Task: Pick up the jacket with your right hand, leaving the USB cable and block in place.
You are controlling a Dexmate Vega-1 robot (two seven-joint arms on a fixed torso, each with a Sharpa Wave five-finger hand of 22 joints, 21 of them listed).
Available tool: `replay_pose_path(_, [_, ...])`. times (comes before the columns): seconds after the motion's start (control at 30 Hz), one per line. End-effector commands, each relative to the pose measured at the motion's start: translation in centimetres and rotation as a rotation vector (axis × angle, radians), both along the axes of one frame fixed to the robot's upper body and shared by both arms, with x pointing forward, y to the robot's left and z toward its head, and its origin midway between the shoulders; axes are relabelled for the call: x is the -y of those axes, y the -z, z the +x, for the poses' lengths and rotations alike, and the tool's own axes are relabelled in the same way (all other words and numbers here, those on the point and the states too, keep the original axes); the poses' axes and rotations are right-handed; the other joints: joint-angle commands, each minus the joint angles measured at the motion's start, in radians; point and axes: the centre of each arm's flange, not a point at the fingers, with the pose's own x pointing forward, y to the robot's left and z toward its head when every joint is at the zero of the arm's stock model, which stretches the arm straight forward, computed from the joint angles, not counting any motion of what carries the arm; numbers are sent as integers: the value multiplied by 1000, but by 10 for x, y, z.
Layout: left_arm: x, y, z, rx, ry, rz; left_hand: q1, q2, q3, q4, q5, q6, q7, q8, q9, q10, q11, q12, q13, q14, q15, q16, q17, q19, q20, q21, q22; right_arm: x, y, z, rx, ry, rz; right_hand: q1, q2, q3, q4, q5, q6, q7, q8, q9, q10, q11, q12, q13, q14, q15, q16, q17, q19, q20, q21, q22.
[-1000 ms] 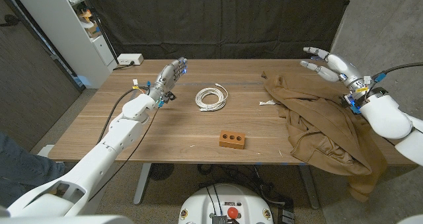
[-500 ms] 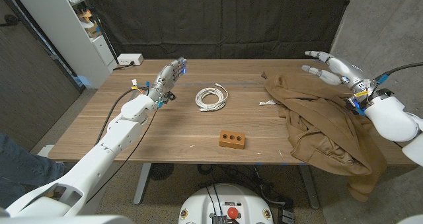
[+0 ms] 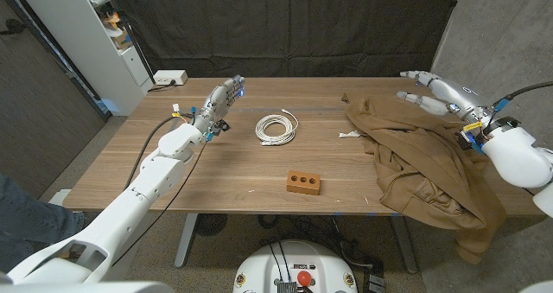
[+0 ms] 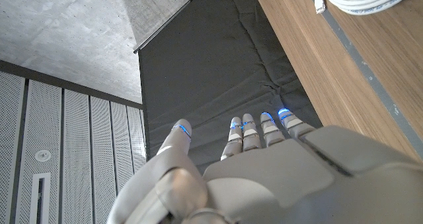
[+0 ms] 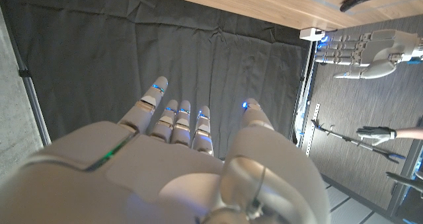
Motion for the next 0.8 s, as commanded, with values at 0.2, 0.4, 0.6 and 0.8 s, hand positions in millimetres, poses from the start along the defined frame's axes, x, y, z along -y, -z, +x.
replay_pose_path(0.2, [3, 0, 5, -4, 15, 2, 12, 2, 4, -5, -3, 9, -2, 0, 5, 4, -3, -2, 3, -2, 5, -3, 3, -6, 2, 0, 6, 4, -4, -2, -89, 94, -60, 15, 0, 0, -7, 2, -23, -11, -5, 2, -21, -11, -7, 1, 4, 36, 4, -3, 7, 80, 6, 5])
replay_pose_path(0.4, [4, 0, 7, -3, 18, 0, 12, 2, 4, -5, -3, 9, -2, 0, 5, 4, -3, -3, 3, -2, 4, -3, 3, -7, 2, 0, 6, 4, -7, -4, -135, 127, -92, 29, -16, -1, -19, 1, -45, -19, -8, 2, -45, -17, -12, 2, -5, 49, -3, -12, 13, 145, 6, 5])
replay_pose_path(0.6, [5, 1, 9, -5, 22, 0, 12, 2, 4, -5, -3, 12, -2, 1, 5, 4, -4, -3, 3, -2, 4, -3, 3, -8, 4, 0, 6, 3, -10, -5, -168, 162, -126, 41, -35, -2, -28, 1, -61, -19, -9, 2, -71, 2, -16, 2, -30, 50, -13, -17, 4, 155, 2, 6])
replay_pose_path(0.8, [6, 0, 9, -3, 22, 3, 12, 2, 4, -5, -3, 14, -3, 2, 5, 5, -4, -2, 3, -2, 5, -3, 3, -9, 5, 0, 6, -1, -12, -4, -191, 214, -187, 47, -51, -5, -32, 2, -67, -18, -7, 2, -96, 19, -20, 2, -50, 50, -19, -20, 3, 156, 3, 7])
